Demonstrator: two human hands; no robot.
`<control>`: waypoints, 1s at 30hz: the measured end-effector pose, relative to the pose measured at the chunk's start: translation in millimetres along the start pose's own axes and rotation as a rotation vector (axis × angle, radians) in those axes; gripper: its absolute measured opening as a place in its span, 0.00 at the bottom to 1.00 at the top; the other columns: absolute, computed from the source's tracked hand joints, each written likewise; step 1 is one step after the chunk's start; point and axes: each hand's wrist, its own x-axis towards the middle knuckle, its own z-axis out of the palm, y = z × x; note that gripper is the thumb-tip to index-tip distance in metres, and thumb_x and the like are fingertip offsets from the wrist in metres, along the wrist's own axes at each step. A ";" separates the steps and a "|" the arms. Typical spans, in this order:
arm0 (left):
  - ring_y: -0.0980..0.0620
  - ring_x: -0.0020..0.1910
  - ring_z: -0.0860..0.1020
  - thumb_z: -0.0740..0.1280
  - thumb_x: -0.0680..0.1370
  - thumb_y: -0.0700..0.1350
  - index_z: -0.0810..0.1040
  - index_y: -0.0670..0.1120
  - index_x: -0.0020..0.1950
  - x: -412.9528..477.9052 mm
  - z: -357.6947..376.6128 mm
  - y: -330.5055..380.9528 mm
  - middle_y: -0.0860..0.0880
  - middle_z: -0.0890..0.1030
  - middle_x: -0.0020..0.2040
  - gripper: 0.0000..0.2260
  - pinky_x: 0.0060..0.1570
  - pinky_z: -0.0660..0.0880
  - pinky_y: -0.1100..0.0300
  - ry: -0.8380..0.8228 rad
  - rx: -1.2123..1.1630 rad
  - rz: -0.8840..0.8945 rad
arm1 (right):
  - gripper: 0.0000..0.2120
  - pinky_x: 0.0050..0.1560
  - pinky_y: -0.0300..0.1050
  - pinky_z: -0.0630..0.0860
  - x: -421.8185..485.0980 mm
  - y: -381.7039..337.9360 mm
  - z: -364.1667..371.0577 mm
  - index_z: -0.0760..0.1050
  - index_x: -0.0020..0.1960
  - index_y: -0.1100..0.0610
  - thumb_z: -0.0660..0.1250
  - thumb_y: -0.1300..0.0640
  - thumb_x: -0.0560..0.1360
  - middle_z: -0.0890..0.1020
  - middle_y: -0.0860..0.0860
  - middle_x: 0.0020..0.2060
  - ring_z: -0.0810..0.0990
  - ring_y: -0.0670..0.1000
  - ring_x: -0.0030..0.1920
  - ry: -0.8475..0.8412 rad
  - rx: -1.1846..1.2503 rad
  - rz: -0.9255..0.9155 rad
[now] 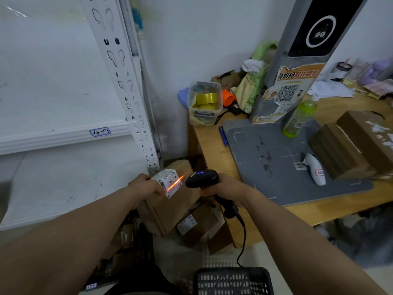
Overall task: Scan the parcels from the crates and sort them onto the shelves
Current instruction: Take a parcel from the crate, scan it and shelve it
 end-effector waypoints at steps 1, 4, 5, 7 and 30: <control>0.42 0.62 0.73 0.77 0.71 0.45 0.65 0.46 0.75 1.1 -0.5 -0.9 0.43 0.72 0.69 0.36 0.60 0.77 0.49 0.000 0.004 0.002 | 0.18 0.58 0.51 0.80 0.3 -0.3 -0.1 0.77 0.60 0.47 0.75 0.57 0.73 0.84 0.57 0.55 0.82 0.59 0.57 -0.004 0.007 0.003; 0.42 0.62 0.73 0.77 0.70 0.45 0.64 0.46 0.76 3.1 -1.6 -2.5 0.43 0.72 0.69 0.37 0.60 0.76 0.49 -0.006 -0.001 0.000 | 0.18 0.55 0.49 0.80 1.6 -1.6 0.3 0.78 0.61 0.48 0.75 0.57 0.73 0.84 0.58 0.55 0.83 0.55 0.52 -0.010 0.026 0.015; 0.42 0.62 0.73 0.77 0.70 0.45 0.64 0.46 0.76 3.6 -1.7 -2.8 0.43 0.72 0.69 0.37 0.60 0.76 0.49 -0.008 -0.001 0.002 | 0.18 0.54 0.48 0.80 2.0 -2.0 0.5 0.78 0.60 0.48 0.75 0.58 0.73 0.84 0.58 0.55 0.82 0.54 0.50 -0.007 0.029 0.017; 0.42 0.63 0.73 0.78 0.70 0.44 0.64 0.46 0.76 5.2 -1.9 -2.8 0.42 0.72 0.69 0.38 0.61 0.76 0.49 -0.013 -0.007 0.001 | 0.17 0.54 0.48 0.80 3.7 -1.4 -0.6 0.78 0.60 0.48 0.76 0.57 0.72 0.84 0.57 0.54 0.83 0.54 0.51 0.012 0.029 0.030; 0.45 0.63 0.72 0.79 0.69 0.42 0.64 0.48 0.77 8.3 -13.3 -18.6 0.46 0.72 0.69 0.40 0.55 0.71 0.54 -0.191 -0.013 0.023 | 0.18 0.58 0.50 0.77 48.8 62.1 -34.4 0.73 0.67 0.64 0.67 0.58 0.80 0.78 0.61 0.61 0.78 0.60 0.61 0.460 -0.361 0.439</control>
